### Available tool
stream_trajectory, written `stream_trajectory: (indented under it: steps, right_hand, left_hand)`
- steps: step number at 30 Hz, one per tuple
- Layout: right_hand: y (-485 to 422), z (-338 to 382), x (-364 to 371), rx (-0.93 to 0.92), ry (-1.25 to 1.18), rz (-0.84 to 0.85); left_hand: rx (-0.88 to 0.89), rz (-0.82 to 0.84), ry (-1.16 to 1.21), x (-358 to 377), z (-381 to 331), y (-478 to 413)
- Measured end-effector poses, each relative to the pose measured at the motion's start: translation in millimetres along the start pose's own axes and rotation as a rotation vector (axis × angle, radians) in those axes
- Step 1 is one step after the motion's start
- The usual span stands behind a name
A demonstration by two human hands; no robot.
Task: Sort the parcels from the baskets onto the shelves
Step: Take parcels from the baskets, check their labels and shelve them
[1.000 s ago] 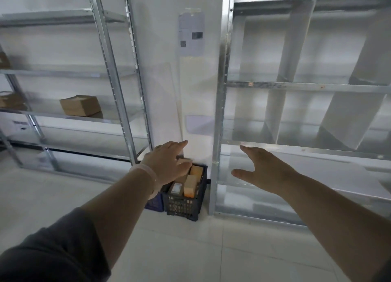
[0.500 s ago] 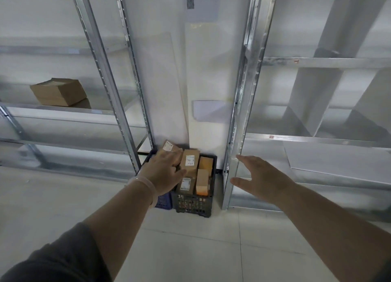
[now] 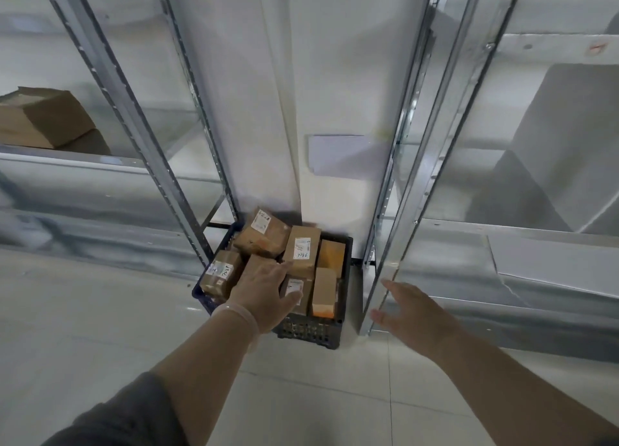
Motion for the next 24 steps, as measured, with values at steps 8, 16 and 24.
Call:
stream_trajectory:
  steps: [8,16,24]
  right_hand:
    - [-114.7,3.8,32.4,0.031,0.055,0.182]
    - [-234.1,2.6,87.4,0.231,0.061,0.196]
    - [-348.0,-21.2,176.9,0.388,-0.017,0.299]
  left_hand:
    - [-0.064,0.124,0.081,41.3,35.7,-111.2]
    - [0.008,0.276,0.136,95.5,99.1,-242.4]
    - [0.062,0.446,0.102,200.1,147.1,-346.2]
Point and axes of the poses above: each hand's wrist, its own y-axis away from the middle knuckle, its own x-axis out of the palm, z = x × y, the point moved 1 cm from there along -y, towards the middle knuckle, and after that the axes turned 3 degrees about -z, right-handed, at the moved point
